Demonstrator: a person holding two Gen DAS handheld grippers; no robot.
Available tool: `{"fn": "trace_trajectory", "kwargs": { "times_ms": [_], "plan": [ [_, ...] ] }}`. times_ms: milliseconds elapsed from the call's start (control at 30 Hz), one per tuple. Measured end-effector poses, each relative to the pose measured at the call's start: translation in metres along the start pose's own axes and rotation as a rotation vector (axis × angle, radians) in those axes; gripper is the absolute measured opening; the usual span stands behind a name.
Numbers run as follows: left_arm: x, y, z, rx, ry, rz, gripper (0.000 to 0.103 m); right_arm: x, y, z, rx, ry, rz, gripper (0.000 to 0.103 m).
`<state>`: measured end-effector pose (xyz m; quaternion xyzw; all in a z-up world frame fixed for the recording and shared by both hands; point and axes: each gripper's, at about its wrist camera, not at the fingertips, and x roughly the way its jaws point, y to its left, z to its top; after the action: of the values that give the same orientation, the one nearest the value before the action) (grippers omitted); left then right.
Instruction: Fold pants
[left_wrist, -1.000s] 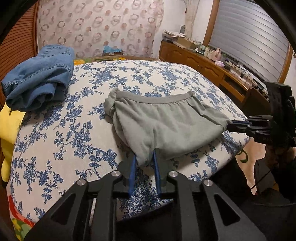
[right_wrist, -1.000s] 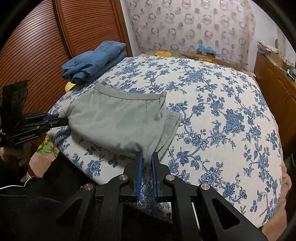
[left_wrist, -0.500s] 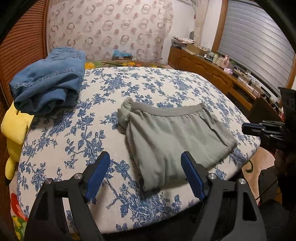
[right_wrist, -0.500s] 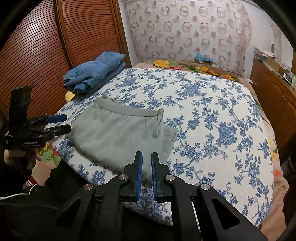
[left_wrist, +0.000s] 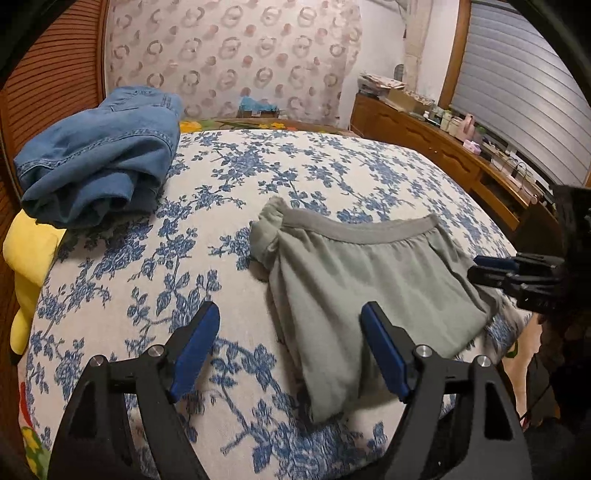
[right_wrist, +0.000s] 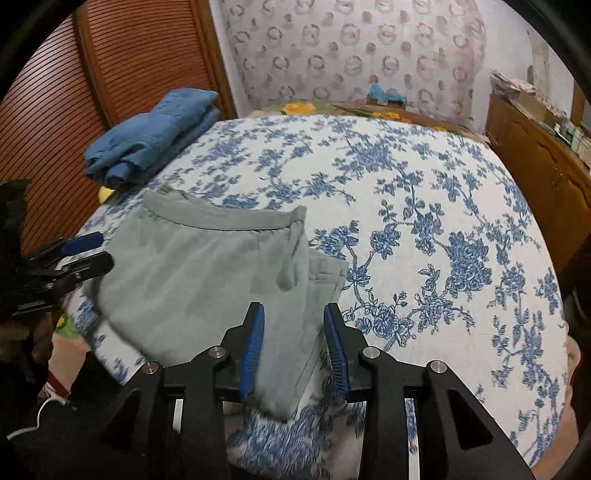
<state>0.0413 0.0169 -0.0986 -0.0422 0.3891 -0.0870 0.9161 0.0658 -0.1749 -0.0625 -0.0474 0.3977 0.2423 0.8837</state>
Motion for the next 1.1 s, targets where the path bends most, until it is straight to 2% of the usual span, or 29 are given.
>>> {"fn": "trace_trajectory", "kwargs": {
  "times_ms": [200,433,567,633,900,933,1000,1067,1100],
  "plan": [
    [0.011,0.003,0.016,-0.001,-0.011,0.003,0.080,0.016,-0.003,0.007,0.038,-0.010,-0.028,0.051],
    [0.025,0.012,0.032,-0.021,-0.010,-0.019,0.079,0.027,-0.003,0.016,0.040,-0.003,-0.051,0.052],
    [0.031,0.014,0.035,-0.018,0.005,-0.027,0.066,0.032,0.002,0.021,0.023,-0.003,-0.039,0.052],
    [0.035,0.016,0.036,-0.026,0.017,-0.037,0.062,0.035,0.003,0.022,0.021,-0.009,-0.048,0.052],
    [0.051,0.018,0.039,-0.035,0.054,-0.056,0.062,0.036,0.003,0.019,0.001,-0.027,-0.054,0.051],
    [0.052,0.018,0.040,-0.034,0.054,-0.056,0.060,0.036,0.004,0.018,-0.002,-0.028,-0.057,0.050],
    [0.054,0.018,0.042,-0.031,0.058,-0.066,0.053,0.035,0.004,0.017,-0.007,-0.032,-0.055,0.041],
    [0.055,0.016,0.043,-0.031,0.064,-0.096,0.037,0.035,0.004,0.017,-0.009,-0.033,-0.031,0.031],
    [0.056,0.016,0.043,-0.036,0.067,-0.114,0.035,0.035,0.004,0.017,-0.014,-0.032,-0.023,0.027]
  ]
}}
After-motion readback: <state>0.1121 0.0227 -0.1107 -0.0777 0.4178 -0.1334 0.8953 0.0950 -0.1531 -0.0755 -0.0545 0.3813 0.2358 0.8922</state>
